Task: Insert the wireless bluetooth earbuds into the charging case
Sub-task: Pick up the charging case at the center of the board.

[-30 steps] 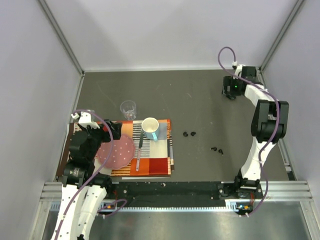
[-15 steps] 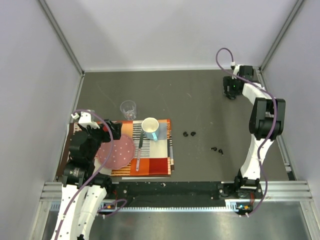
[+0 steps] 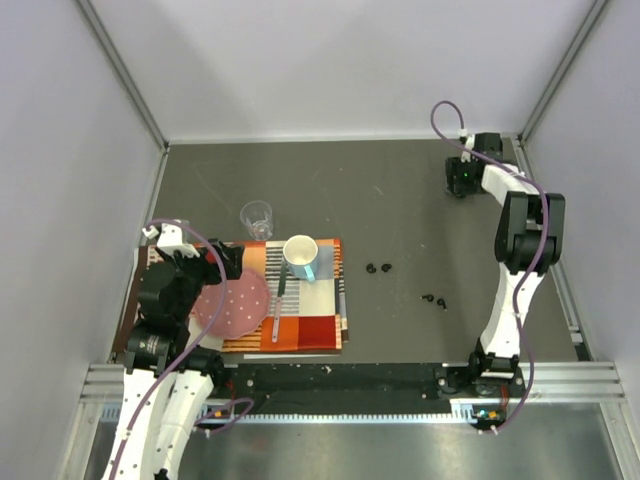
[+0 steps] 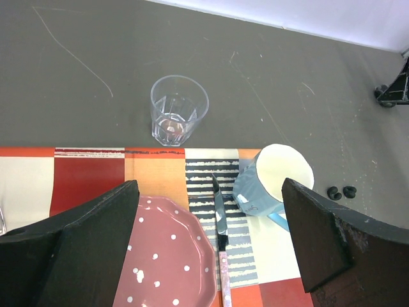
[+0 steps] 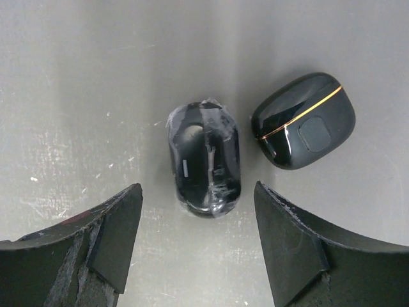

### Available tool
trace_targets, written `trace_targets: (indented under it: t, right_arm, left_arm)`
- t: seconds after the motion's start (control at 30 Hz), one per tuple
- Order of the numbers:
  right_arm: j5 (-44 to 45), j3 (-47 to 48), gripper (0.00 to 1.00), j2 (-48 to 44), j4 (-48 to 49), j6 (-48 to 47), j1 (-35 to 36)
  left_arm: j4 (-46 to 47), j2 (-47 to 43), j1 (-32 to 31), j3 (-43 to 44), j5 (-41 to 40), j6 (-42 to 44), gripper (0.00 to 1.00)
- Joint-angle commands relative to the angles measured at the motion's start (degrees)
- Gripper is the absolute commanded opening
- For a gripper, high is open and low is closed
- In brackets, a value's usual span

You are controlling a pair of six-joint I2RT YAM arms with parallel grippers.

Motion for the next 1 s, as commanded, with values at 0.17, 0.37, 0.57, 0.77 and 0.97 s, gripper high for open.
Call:
trace_targets:
  t: [0.17, 0.37, 0.57, 0.77, 0.97]
  right_arm:
    - [3.23, 3.46, 0.70, 0.68, -1.24, 0.18, 1.90]
    - [5.51, 5.22, 0.70, 1.65, -1.59, 1.32, 2.08]
    - [5.53, 7.24, 0.69, 3.32, -2.38, 2.64, 2.08]
    - [4.65, 7.60, 0.60, 4.72, -3.26, 3.34, 2.16]
    - [5.96, 6.90, 0.43, 4.55, -3.62, 3.52, 2.60]
  left_arm:
    - [2.67, -0.49, 0.30, -0.34, 0.45, 0.27, 0.98]
    - [2.58, -0.58, 0.30, -0.26, 0.63, 0.27, 0.98]
    - [2.58, -0.58, 0.30, -0.25, 0.71, 0.27, 0.98]
    - [2.58, -0.40, 0.30, -0.25, 0.36, 0.27, 0.98]
    - [2.58, -0.31, 0.30, -0.08, 0.45, 0.27, 0.98]
